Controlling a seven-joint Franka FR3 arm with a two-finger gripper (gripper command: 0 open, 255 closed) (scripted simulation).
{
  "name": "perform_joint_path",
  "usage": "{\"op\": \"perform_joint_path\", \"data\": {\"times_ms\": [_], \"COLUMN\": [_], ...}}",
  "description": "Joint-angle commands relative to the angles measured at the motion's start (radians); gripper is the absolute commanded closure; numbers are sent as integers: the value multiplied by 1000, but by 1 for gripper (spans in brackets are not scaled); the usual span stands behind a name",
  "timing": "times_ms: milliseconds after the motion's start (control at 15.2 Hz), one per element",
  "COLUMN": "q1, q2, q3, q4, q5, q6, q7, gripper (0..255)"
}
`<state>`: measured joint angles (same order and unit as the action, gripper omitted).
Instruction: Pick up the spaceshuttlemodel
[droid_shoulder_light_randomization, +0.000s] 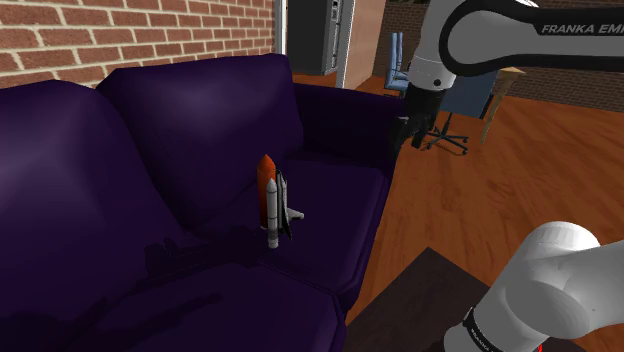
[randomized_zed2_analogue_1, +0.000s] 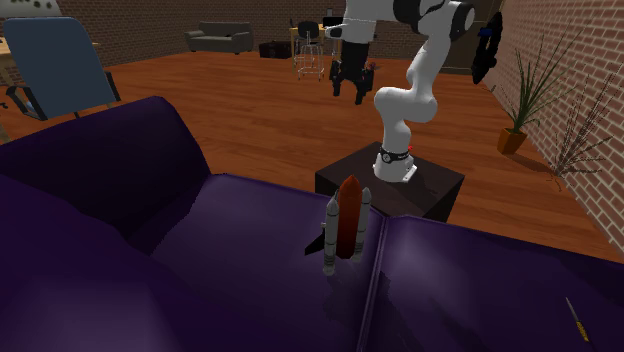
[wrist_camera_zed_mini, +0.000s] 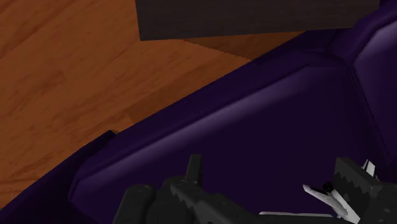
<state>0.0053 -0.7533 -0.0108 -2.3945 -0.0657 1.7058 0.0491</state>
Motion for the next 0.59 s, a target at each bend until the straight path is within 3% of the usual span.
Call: {"op": "perform_joint_path", "data": {"times_ms": [0, 528], "q1": [0, 9], "q2": [0, 120], "q3": [0, 189], "q4": [0, -15], "q5": [0, 74], "q6": [0, 197], "q7": [0, 308], "gripper": [0, 0]}}
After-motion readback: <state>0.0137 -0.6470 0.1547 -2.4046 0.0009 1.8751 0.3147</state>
